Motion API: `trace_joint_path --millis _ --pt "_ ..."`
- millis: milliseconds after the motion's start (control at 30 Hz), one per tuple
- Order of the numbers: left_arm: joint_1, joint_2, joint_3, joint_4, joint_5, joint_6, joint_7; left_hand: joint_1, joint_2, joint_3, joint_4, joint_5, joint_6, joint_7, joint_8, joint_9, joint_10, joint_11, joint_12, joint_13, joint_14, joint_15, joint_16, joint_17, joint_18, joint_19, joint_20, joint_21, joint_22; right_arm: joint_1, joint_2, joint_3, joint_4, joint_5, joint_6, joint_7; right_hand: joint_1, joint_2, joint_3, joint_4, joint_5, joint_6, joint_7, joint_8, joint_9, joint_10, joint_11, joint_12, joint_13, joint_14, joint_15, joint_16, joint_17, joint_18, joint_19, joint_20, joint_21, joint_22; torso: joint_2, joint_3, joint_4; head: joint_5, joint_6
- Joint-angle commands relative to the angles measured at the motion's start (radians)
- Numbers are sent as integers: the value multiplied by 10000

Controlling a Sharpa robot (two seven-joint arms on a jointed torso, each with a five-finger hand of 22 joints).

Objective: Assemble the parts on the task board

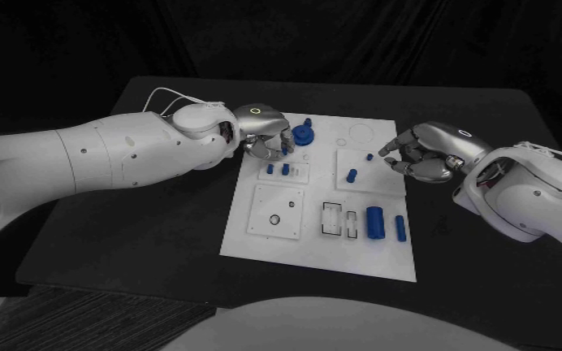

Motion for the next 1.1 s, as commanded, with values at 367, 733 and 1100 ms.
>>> trace_joint_path --millis 367,733,1100 --pt "-39 8 5 -8 3 226 -153 -23 -33 40 6 15 58 29 51 -11 -49 22 -117 -61 -79 8 -46 -2 80 -68 7 -28 1814 -29 -30 5 18 -21 19 -25 60 29 38 43 39 17 28 -69 11 904 54 -61 2419 664 87 -34 697 199 260 73 -47 2046 -9 15 -4 -18 -1" --pt "-44 -20 4 -20 3 224 -304 36 -41 72 -41 161 141 15 85 -12 -33 18 -155 -88 -96 6 -60 -32 82 -69 7 -33 1816 -33 -17 5 8 -21 58 -35 60 29 38 43 39 17 28 -69 11 904 54 -61 2419 664 87 -34 697 199 260 73 -47 2046 -4 6 -6 3 -1" --pt "-70 49 4 -68 3 488 -362 28 -103 74 -63 175 20 -26 17 -62 -81 8 -226 -128 -133 6 -102 -98 95 -104 8 -100 1799 -42 -1 5 7 -21 81 -47 65 30 40 44 38 28 28 -70 15 906 57 -60 2421 661 89 -39 689 198 262 76 -42 2048 -6 10 4 17 -1"
